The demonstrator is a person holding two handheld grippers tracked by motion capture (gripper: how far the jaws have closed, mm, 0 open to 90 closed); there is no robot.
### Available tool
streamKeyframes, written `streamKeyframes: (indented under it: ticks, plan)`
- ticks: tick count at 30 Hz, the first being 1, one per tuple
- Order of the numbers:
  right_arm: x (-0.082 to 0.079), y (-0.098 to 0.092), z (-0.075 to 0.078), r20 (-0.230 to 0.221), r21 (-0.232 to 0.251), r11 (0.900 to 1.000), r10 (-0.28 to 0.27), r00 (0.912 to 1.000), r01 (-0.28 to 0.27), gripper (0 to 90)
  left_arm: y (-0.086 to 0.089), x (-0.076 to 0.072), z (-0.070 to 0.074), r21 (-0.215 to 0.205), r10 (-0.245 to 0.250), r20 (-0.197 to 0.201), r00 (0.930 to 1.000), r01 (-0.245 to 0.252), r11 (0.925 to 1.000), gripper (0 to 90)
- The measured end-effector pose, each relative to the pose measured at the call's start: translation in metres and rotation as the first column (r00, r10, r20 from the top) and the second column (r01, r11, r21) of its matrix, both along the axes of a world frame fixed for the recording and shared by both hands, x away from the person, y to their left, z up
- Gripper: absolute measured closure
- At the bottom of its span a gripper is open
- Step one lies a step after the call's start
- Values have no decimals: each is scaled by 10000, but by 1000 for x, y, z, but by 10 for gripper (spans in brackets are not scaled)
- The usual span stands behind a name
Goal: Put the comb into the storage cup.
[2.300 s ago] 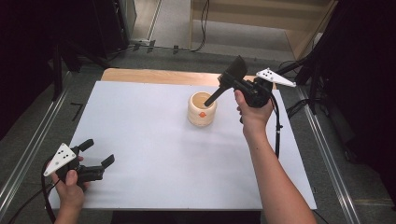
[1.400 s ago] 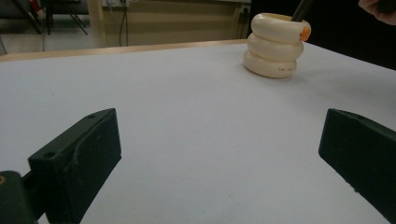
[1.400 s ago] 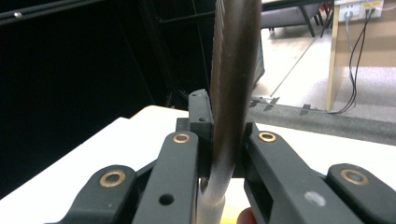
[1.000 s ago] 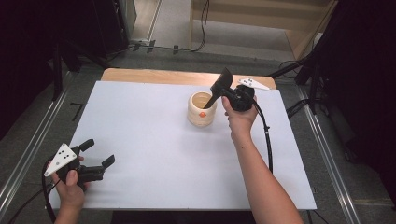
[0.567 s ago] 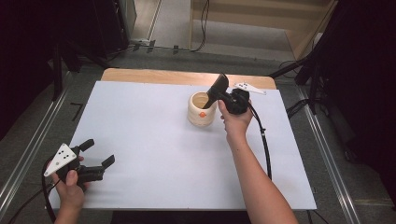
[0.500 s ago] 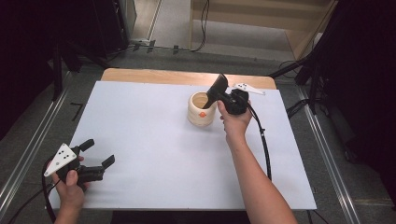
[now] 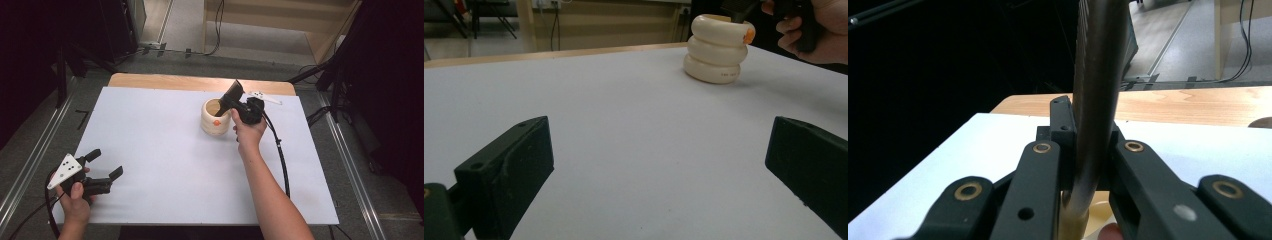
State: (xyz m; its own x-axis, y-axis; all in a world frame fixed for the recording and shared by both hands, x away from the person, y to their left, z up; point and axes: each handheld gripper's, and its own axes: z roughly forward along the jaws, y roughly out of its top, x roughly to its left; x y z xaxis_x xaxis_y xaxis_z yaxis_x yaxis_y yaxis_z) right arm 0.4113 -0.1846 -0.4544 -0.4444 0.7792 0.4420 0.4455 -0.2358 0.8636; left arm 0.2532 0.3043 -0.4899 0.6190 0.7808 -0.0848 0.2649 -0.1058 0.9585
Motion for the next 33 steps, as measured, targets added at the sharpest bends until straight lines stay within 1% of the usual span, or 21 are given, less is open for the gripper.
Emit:
streamKeyframes:
  ticks: [3, 4, 5, 8, 9, 10, 11, 12, 14, 15, 17, 22, 23, 25, 26, 27, 28, 29, 30, 31, 33]
  plan:
    - [0, 0, -2, 8, 101, 9999, -31, 10000, 31, 835, 0, 0, 0, 36, -3, 4, 10000, 3, 10000, 0]
    - [0, -2, -3, -48, 220, 9997, -72, 10000, 73, 834, 0, 0, 0, 36, -2, 10, 10000, 2, 10000, 0]
    - [0, -2, -4, -72, 229, 9997, -87, 9999, 88, 832, 0, 0, 0, 42, -2, 8, 10000, 2, 10000, 0]
    - [0, -4, -5, -123, 132, 9997, -179, 9998, 181, 817, 0, 0, 0, 39, -12, 17, 10000, 12, 10000, 0]
    - [0, -5, -5, -119, 48, 9998, -191, 9997, 191, 795, 0, 0, 0, 34, -21, 25, 10000, 21, 10000, 0]
    - [0, -5, -6, -148, -54, 9997, -245, 9996, 244, 748, 0, 0, 0, 51, -24, 36, 10000, 24, 10000, 0]
    - [0, -5, -6, -207, -206, 9992, -346, 9992, 342, 724, 0, 0, 0, 78, 13, 41, 10000, -13, 10000, 0]
    - [0, -5, -7, -143, -517, 9977, -452, 9989, 444, 696, 0, 0, 0, 93, 10, 60, 10000, -10, 10000, 0]
    - [1, -5, -9, 212, -1179, 9907, -663, 9976, 683, 569, 0, -1, 0, 110, 5, 82, 10000, -6, 9999, 0]
    - [1, -5, -10, 233, -1349, 9877, -764, 9968, 789, 537, -1, -1, 0, 108, 5, 88, 10000, -6, 9999, 0]
    - [1, -6, -11, 225, -1438, 9856, -867, 9960, 890, 456, -1, -1, 0, 109, -5, 96, 10000, 4, 9999, 0]
    - [-3, -12, -9, -312, -1447, 9860, -885, 9956, 831, 253, -1, -1, 0, 112, -7, 116, 9999, 5, 9999, 0]
    - [-4, -13, -9, -344, -1539, 9850, -845, 9958, 782, 221, -1, -1, 0, 102, -12, 113, 9999, 11, 9999, 0]
    - [-7, -14, -7, -314, -1843, 9802, -794, 9963, 724, 99, -1, -1, 0, 108, -14, 119, 9999, 13, 9999, 0]
    - [-9, -15, -7, -189, -1906, 9792, -748, 9970, 699, 92, -1, -1, 0, 108, -14, 119, 9999, 13, 9999, 0]
    - [-12, -16, -6, -45, -1986, 9785, -581, 9983, 561, 82, -1, -1, 0, 132, -12, 128, 9999, 10, 9999, 0]
    - [-14, -17, -5, 0, -2041, 9777, -508, 9987, 497, 60, -2, -1, 0, 142, -14, 122, 9999, 12, 9999, 0]
    - [-15, -18, -4, 1, -2105, 9762, -542, 9985, 530, 17, -2, -1, 0, 139, -23, 132, 9999, 21, 9999, 0]
    - [-17, -19, -4, 22, -2102, 9769, -385, 9993, 381, 0, -2, -1, 0, 168, -11, 124, 9999, 9, 9999, 0]
    - [-18, -20, -3, 65, -2090, 9776, -246, 9997, 254, 0, -2, -1, 0, 168, -15, 122, 9999, 13, 9999, 0]
    - [-22, -22, -2, 113, -2182, 9757, -191, 9998, 211, 0, -2, -1, 0, 190, -19, 117, 9999, 17, 9998, 0]
